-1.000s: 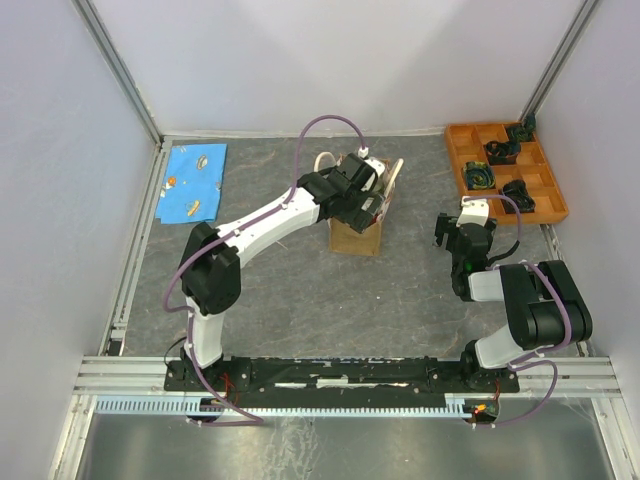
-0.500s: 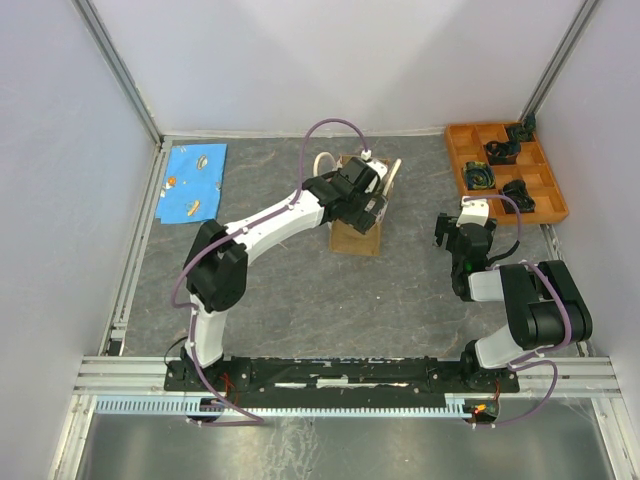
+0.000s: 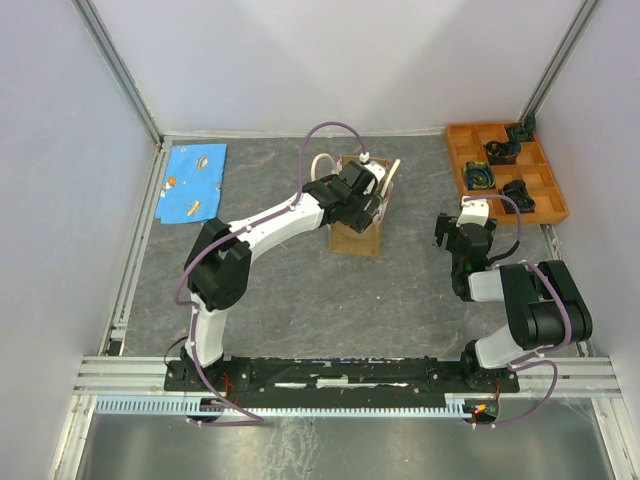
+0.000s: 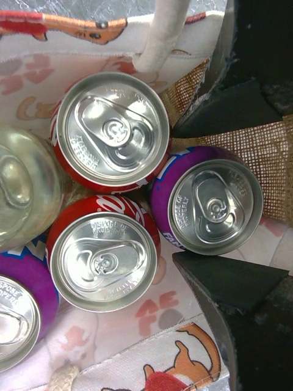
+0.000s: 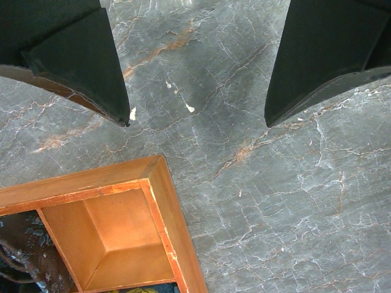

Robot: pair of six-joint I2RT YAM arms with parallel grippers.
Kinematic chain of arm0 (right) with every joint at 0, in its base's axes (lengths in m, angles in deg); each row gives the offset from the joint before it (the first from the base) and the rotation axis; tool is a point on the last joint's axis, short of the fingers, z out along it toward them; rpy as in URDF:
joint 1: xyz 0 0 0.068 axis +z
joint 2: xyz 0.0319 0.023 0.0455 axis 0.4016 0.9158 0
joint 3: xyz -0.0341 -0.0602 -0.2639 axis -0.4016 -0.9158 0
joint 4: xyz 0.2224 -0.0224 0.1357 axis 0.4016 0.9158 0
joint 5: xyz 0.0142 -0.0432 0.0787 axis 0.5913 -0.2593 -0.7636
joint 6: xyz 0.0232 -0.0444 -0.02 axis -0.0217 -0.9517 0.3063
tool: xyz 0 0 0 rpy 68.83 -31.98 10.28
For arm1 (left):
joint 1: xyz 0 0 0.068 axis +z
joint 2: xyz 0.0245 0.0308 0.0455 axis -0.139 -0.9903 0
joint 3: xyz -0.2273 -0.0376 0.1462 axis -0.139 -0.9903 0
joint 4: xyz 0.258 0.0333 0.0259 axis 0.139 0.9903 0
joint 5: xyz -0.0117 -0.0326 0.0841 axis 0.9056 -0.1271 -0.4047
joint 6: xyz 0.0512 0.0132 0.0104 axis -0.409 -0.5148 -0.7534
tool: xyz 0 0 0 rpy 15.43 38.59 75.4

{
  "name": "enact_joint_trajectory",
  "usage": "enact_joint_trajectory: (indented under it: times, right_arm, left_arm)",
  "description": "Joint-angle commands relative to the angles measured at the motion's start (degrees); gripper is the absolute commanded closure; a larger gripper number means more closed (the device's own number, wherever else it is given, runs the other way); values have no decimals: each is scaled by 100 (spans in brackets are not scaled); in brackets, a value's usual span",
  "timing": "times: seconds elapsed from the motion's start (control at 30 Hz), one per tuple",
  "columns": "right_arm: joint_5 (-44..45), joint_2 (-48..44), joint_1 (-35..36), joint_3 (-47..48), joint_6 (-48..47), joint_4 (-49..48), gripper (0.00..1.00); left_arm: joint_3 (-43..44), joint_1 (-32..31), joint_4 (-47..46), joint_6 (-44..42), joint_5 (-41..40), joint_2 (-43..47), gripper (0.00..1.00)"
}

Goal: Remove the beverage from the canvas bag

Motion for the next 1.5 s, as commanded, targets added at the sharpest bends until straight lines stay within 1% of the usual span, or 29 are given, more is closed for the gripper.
enact_joint_trajectory:
  times: [0.0,0.03,0.13,0.17,0.2,0.23,0.27,0.33,0.37,0.5,0.63,0.87,1.03,1.23,1.37,1.47]
  right_arm:
    - [28,-68,-21,96,38,-187,1]
    - [28,-68,-19,99,39,-183,1]
    - [28,-75,-18,99,37,-183,1]
    - [27,-72,-23,99,38,-183,1]
    - [28,-70,-27,99,41,-185,1]
    - [28,-67,-22,99,34,-183,1]
    - [28,-69,-21,99,42,-183,1]
    - [28,-67,-26,99,40,-183,1]
    - [28,-70,-21,99,38,-183,1]
    - [28,-67,-23,99,39,-183,1]
    - [28,-67,-19,99,34,-183,1]
    - [28,-73,-18,97,34,-183,1]
    - [28,-71,-25,99,38,-183,1]
    - [28,-68,-23,98,35,-183,1]
    - [28,-69,-18,99,36,-183,1]
    - [28,-68,-18,99,38,-183,1]
  left_arm:
    - [-505,27,915,-59,380,-238,24]
    - [-530,27,916,-59,421,-241,27]
    - [-579,36,925,-52,517,-257,29]
    - [-579,30,932,-50,544,-275,32]
    - [-576,28,938,-50,578,-279,39]
    - [-580,29,941,-52,615,-280,49]
    - [-590,28,942,-55,648,-278,60]
    - [-568,29,947,-59,694,-247,87]
    - [-541,28,972,-76,708,-227,96]
    - [-306,42,1000,-261,974,-27,97]
    - [325,93,1189,-487,1303,181,97]
    - [1372,103,1481,-854,1304,517,97]
    - [1708,96,1443,-931,1085,686,97]
    - [1899,96,1066,-988,880,1026,97]
    - [2065,95,769,-1182,283,1356,97]
    - [2215,107,670,-1307,65,1523,97]
